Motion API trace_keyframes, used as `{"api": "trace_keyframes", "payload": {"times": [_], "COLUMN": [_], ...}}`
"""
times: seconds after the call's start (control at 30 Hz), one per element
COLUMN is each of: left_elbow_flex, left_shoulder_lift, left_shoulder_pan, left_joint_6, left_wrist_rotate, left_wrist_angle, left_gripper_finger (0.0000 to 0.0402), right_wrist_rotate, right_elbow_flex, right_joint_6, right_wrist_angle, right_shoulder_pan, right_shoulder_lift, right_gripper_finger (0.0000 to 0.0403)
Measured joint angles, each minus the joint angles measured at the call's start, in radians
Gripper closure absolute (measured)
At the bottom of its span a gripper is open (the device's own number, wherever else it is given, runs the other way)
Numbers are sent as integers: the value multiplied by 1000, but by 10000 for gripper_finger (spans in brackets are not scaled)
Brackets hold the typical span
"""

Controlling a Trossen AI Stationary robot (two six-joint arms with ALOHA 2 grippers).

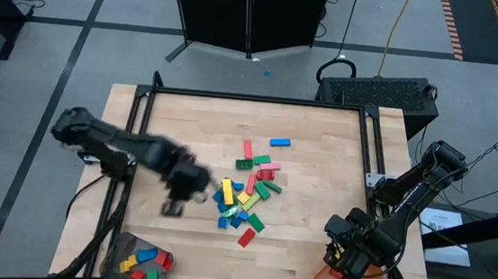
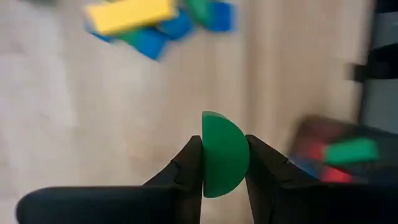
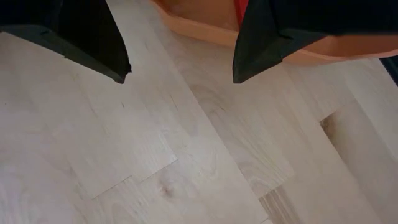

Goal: Sort blocks by size
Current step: Put the green semicircle block into the black bin, then put the yellow rectangular block into the orange bin

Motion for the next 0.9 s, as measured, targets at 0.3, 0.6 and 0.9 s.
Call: {"api": "trace_keyframes", "payload": {"times": [0.3,0.6,0.9], "left_elbow_flex": [-98,-247,-270], "left_shoulder_lift": [-48,-19,-19], "left_shoulder_pan": [-486,-667,-630], "left_joint_6": [-528,-584,-584], "left_wrist_rotate": [-1,41,54], "left_wrist_angle": [227,505,493], "left_gripper_finger": [326,290,227], "right_wrist_rotate": [0,-1,-1], "right_elbow_flex": [0,0,0], "right_joint_6": [0,-5,-23], "right_wrist_angle": [0,0,0], "right_shoulder_pan": [0,0,0], "right_shoulder_lift": [0,0,0], "right_gripper_finger": [126,126,126]}}
